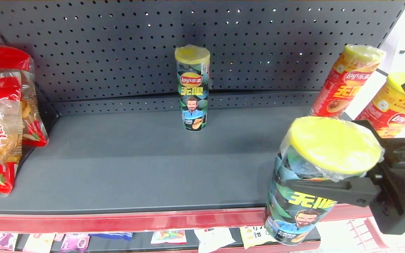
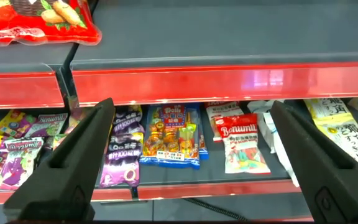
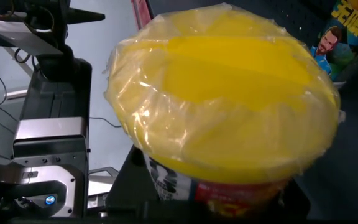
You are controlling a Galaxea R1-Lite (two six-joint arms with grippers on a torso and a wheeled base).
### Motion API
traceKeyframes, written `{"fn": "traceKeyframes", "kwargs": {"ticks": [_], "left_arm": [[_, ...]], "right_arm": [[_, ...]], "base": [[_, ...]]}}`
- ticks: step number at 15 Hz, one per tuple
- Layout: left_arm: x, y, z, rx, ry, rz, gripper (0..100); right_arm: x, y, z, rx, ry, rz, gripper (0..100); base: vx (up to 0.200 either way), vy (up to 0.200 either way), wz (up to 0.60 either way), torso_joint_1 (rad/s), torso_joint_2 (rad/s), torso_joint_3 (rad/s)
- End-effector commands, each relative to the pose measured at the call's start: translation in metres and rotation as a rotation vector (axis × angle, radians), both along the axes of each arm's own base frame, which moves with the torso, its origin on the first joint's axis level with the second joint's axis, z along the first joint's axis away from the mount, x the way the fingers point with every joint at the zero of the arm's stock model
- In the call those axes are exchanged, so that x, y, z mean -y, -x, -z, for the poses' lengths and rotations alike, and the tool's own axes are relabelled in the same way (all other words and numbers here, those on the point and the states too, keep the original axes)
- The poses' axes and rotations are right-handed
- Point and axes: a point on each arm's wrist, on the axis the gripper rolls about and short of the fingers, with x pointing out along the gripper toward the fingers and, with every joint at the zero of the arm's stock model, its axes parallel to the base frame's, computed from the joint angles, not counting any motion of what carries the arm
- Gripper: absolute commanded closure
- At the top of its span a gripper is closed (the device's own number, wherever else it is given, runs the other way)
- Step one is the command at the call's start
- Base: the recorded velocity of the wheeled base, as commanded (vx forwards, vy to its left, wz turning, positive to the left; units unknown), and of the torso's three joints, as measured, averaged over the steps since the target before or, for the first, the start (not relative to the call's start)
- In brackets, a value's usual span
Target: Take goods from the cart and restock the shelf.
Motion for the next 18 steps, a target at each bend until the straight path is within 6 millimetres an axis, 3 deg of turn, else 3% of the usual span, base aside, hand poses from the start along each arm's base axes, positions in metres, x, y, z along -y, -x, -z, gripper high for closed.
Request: {"fn": "traceKeyframes", "kwargs": {"ticks": [1,18], "left_arm": [[0.0000,0.0000,0.0000,0.000,0.000,-0.001,0],[-0.0001,0.0000,0.0000,0.000,-0.004,-0.004,0]], "right_arm": [[-0.0001,0.0000,0.0009,-0.002,0.002,-0.001,100],[0.0016,0.0007,0.0006,-0.005,0.000,0.010,100]], "base": [[0.000,0.000,0.00,0.000,0.00,0.000],[0.000,0.000,0.00,0.000,0.00,0.000]]}}
